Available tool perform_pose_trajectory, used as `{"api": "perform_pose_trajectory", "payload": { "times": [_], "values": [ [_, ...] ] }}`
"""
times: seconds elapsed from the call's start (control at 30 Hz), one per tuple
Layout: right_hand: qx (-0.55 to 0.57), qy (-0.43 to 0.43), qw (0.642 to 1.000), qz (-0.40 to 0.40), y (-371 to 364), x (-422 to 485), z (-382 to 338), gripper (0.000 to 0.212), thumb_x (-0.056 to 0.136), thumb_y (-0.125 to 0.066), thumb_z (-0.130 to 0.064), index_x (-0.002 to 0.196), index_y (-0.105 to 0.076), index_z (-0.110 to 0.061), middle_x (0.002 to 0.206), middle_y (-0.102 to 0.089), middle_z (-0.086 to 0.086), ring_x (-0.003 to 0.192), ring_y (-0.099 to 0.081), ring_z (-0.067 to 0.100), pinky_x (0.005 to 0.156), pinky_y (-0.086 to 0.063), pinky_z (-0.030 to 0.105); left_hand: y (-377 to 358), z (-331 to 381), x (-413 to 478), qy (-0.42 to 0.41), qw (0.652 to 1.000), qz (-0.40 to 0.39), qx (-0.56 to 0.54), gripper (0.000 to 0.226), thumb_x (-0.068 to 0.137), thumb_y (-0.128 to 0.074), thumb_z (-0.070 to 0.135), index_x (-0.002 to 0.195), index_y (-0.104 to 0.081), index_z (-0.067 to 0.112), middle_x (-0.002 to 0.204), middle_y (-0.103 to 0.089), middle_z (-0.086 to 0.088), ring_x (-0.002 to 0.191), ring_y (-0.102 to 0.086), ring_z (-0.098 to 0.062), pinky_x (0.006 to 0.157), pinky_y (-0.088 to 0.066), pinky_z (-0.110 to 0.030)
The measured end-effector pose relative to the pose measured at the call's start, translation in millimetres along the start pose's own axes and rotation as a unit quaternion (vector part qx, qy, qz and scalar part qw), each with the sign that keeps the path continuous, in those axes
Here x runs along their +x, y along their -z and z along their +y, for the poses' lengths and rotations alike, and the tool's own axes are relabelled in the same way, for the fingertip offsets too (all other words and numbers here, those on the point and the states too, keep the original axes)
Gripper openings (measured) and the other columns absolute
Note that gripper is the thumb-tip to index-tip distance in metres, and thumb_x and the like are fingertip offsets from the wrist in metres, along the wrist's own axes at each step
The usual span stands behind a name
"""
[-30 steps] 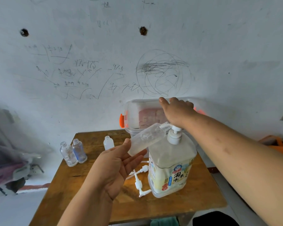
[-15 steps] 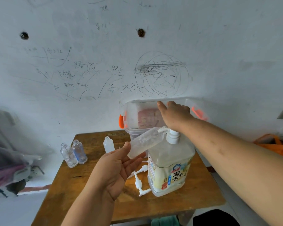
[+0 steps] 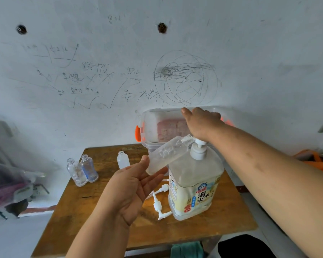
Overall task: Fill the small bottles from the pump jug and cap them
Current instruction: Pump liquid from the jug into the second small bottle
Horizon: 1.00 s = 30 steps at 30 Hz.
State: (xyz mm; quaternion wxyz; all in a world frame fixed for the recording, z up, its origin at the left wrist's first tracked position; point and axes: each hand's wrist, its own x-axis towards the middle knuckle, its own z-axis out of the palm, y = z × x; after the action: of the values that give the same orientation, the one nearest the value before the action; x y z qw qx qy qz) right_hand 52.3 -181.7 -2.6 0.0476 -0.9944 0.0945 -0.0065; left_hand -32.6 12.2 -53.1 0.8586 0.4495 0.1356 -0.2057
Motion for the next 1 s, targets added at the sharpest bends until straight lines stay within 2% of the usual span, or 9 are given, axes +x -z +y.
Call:
{"api": "perform_pose_trajectory", "payload": {
  "times": [0.13,0.27,0.37,0.53,0.7,0.77,0.9,1.0],
  "values": [
    [0.010,-0.023,1.000,-0.007,-13.0,5.2,2.5,0.054,0.094,-0.024,-0.024,0.148,-0.016,-0.022,0.133,-0.041,0.014,0.120,-0.041,0.040,0.089,-0.032,0.042,3.4,-2.2,4.2,0.011,1.000,0.009,0.000,0.028,0.090,-0.062,0.017,0.110,-0.058,-0.002,0.097,-0.073,-0.026,0.089,-0.073,-0.037,0.070,-0.059,-0.040],
    [0.032,-0.005,0.999,0.019,-8.3,-8.1,0.1,0.051,0.099,-0.031,-0.020,0.148,-0.016,-0.024,0.130,-0.043,0.017,0.117,-0.046,0.038,0.096,-0.036,0.044,3.2,-4.2,1.7,0.012,1.000,0.006,0.003,0.032,0.090,-0.061,0.017,0.113,-0.057,-0.005,0.100,-0.072,-0.028,0.087,-0.074,-0.035,0.069,-0.060,-0.037],
    [0.020,0.005,1.000,0.019,-2.2,-13.1,-3.8,0.058,0.099,-0.030,-0.019,0.151,-0.005,-0.024,0.133,-0.039,0.017,0.119,-0.044,0.037,0.100,-0.032,0.044,2.1,-2.8,-3.8,0.006,1.000,0.010,0.006,0.031,0.090,-0.061,0.016,0.112,-0.057,-0.005,0.099,-0.072,-0.028,0.087,-0.074,-0.036,0.069,-0.060,-0.037],
    [0.052,0.023,0.998,0.015,24.5,-23.9,-3.6,0.042,0.105,-0.018,-0.024,0.146,-0.025,-0.018,0.137,-0.042,0.019,0.126,-0.039,0.038,0.107,-0.029,0.045,-4.4,4.0,-10.2,-0.006,1.000,0.010,0.005,0.031,0.088,-0.062,0.015,0.114,-0.058,-0.002,0.102,-0.072,-0.026,0.087,-0.073,-0.037,0.068,-0.060,-0.039],
    [0.028,0.031,0.999,-0.007,16.3,-16.4,-4.4,0.037,0.103,-0.020,-0.021,0.138,-0.034,-0.018,0.122,-0.051,0.017,0.113,-0.049,0.034,0.101,-0.033,0.047,-4.0,5.5,-6.6,-0.009,1.000,0.007,0.002,0.031,0.088,-0.062,0.015,0.114,-0.058,-0.002,0.103,-0.072,-0.026,0.086,-0.074,-0.037,0.067,-0.061,-0.038],
    [0.013,0.031,0.999,-0.014,14.6,-14.3,-4.0,0.037,0.102,-0.022,-0.019,0.138,-0.031,-0.019,0.116,-0.050,0.015,0.108,-0.049,0.033,0.096,-0.033,0.046,-3.2,3.4,-4.3,-0.006,1.000,0.003,-0.001,0.029,0.088,-0.062,0.015,0.112,-0.059,-0.002,0.101,-0.072,-0.026,0.087,-0.073,-0.037,0.068,-0.060,-0.039],
    [0.011,0.016,1.000,-0.015,13.4,-13.8,-3.1,0.039,0.103,-0.024,-0.019,0.141,-0.030,-0.016,0.126,-0.048,0.017,0.116,-0.047,0.036,0.102,-0.032,0.047,-1.0,0.9,0.4,0.000,1.000,-0.003,0.002,0.027,0.090,-0.061,0.016,0.110,-0.059,-0.001,0.101,-0.073,-0.025,0.089,-0.073,-0.037,0.071,-0.059,-0.040],
    [-0.016,0.024,0.999,-0.018,4.5,-10.8,-3.3,0.055,0.098,-0.030,-0.013,0.149,-0.013,-0.022,0.131,-0.042,0.017,0.116,-0.047,0.037,0.095,-0.033,0.044,1.9,0.6,3.9,0.002,1.000,-0.001,0.005,0.028,0.090,-0.061,0.016,0.111,-0.059,-0.004,0.101,-0.072,-0.026,0.089,-0.073,-0.036,0.072,-0.059,-0.039]
  ]
}}
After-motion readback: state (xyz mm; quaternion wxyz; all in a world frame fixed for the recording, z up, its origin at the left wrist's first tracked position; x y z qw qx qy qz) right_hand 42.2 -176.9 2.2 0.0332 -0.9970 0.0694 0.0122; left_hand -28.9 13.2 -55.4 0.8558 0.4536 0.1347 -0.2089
